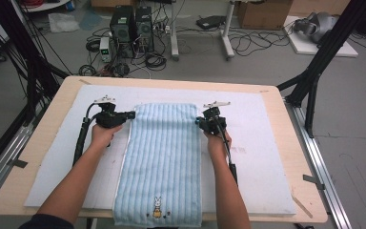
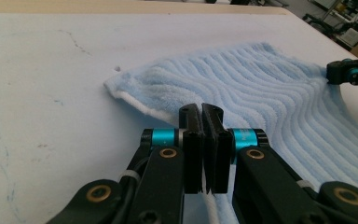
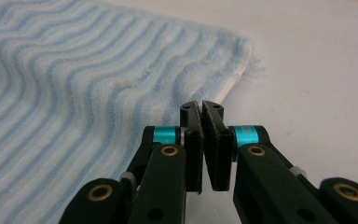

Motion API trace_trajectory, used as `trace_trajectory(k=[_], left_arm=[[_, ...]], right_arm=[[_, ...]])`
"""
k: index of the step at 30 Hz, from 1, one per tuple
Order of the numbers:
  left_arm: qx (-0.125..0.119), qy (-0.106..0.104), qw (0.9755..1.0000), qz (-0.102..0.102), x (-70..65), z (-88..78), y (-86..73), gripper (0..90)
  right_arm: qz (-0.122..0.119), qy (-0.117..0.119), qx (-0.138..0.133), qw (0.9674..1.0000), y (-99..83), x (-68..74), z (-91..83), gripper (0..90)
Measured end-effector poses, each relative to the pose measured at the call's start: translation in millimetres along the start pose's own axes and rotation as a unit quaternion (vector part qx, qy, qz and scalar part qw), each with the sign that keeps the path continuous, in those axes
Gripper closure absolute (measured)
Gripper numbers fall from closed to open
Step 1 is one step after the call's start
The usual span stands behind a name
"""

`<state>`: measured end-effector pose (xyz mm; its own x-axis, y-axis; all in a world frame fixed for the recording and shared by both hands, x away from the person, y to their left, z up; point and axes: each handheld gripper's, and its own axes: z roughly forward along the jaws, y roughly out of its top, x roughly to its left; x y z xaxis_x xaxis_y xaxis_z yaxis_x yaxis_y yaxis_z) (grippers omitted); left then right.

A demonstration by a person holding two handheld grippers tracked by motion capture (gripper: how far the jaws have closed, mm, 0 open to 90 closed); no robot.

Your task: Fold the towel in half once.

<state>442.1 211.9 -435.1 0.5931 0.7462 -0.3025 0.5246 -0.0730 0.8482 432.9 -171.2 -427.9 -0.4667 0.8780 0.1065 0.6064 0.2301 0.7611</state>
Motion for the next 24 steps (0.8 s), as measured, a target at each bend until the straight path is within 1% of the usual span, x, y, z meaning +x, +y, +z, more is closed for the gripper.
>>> trace_trajectory(k=[4, 6, 8, 9, 11, 13, 14, 15, 18, 23, 24], left_arm=[[-0.008, -0.012, 0.9998, 0.009, -5.5, -10.8, 0.2, 86.6], [0.000, -0.017, 0.9997, 0.018, -9.2, -16.7, 1.3, 86.6], [-0.011, -0.018, 0.9995, 0.025, -13.8, -22.6, 0.9, 86.6], [-0.009, -0.020, 0.9994, 0.028, -15.0, -24.5, 1.0, 86.6], [-0.016, -0.025, 0.9991, 0.030, -19.0, -30.2, -1.0, 86.6], [-0.019, -0.032, 0.9990, 0.025, -23.5, -35.9, -4.3, 86.6], [-0.024, -0.036, 0.9987, 0.028, -26.8, -39.7, -7.2, 86.5], [-0.023, -0.038, 0.9986, 0.029, -29.1, -41.8, -9.0, 86.6], [-0.013, -0.038, 0.9982, 0.043, -36.9, -48.8, -17.4, 86.5], [-0.016, -0.042, 0.9980, 0.045, -46.3, -60.5, -33.6, 86.4], [-0.015, -0.043, 0.9978, 0.048, -49.0, -63.3, -37.3, 86.4]], right_arm=[[-0.002, 0.015, -0.011, 0.9998, -0.7, 2.6, -11.6, 86.8], [0.002, 0.025, -0.016, 0.9995, -3.0, 4.2, -17.7, 86.8], [0.001, 0.035, -0.015, 0.9993, -6.5, 5.9, -23.2, 86.8], [-0.002, 0.038, -0.017, 0.9991, -9.2, 7.0, -26.5, 86.8], [-0.004, 0.046, -0.021, 0.9987, -13.7, 8.4, -32.6, 86.7], [-0.003, 0.052, -0.026, 0.9983, -18.4, 10.3, -38.9, 86.7], [-0.004, 0.054, -0.026, 0.9982, -20.4, 11.1, -40.8, 86.7], [-0.006, 0.058, -0.019, 0.9981, -23.0, 12.5, -43.9, 86.7], [-0.013, 0.062, -0.022, 0.9978, -29.1, 16.6, -51.5, 86.7], [-0.022, 0.073, -0.022, 0.9968, -43.0, 25.0, -65.1, 86.7], [-0.022, 0.074, -0.022, 0.9968, -45.4, 26.1, -66.8, 86.7]])
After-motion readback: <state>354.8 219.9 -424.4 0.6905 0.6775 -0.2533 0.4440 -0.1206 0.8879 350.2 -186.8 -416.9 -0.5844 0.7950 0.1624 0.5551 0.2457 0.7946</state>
